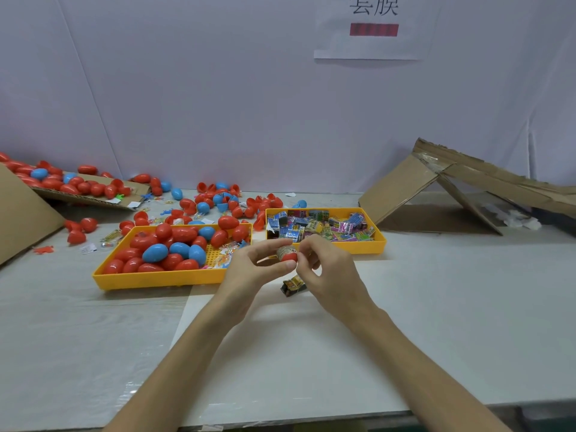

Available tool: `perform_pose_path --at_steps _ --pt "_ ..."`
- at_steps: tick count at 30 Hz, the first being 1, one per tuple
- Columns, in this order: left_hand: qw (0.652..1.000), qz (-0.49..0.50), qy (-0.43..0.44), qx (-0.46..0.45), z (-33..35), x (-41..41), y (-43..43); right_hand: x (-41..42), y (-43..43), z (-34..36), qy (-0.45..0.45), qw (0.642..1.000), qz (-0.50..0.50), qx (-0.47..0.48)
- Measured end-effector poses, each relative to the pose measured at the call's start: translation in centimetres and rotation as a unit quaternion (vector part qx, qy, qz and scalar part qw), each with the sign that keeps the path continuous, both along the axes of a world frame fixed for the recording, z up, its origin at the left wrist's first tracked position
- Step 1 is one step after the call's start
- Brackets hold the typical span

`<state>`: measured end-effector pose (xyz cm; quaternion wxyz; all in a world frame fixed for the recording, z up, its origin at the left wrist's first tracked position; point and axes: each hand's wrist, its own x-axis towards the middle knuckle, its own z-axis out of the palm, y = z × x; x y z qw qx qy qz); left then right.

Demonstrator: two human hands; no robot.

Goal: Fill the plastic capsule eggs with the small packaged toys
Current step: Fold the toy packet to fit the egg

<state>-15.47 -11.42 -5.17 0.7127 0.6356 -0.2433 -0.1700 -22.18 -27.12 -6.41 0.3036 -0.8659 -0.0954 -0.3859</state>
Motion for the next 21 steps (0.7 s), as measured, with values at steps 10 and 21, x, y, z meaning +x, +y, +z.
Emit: perform_pose_path --at_steps 10,21 --pt "0.999 0.025 -0.036 0.012 -0.28 0.0 -0.19 -0.08 -0.14 -0.2 0.008 1.0 0.002 -0.007" --pt "0.998 0.027 -0.06 -0.003 -0.39 -0.11 -0.36 -0.24 -0.04 -0.01 0.003 1.0 0.004 0.004"
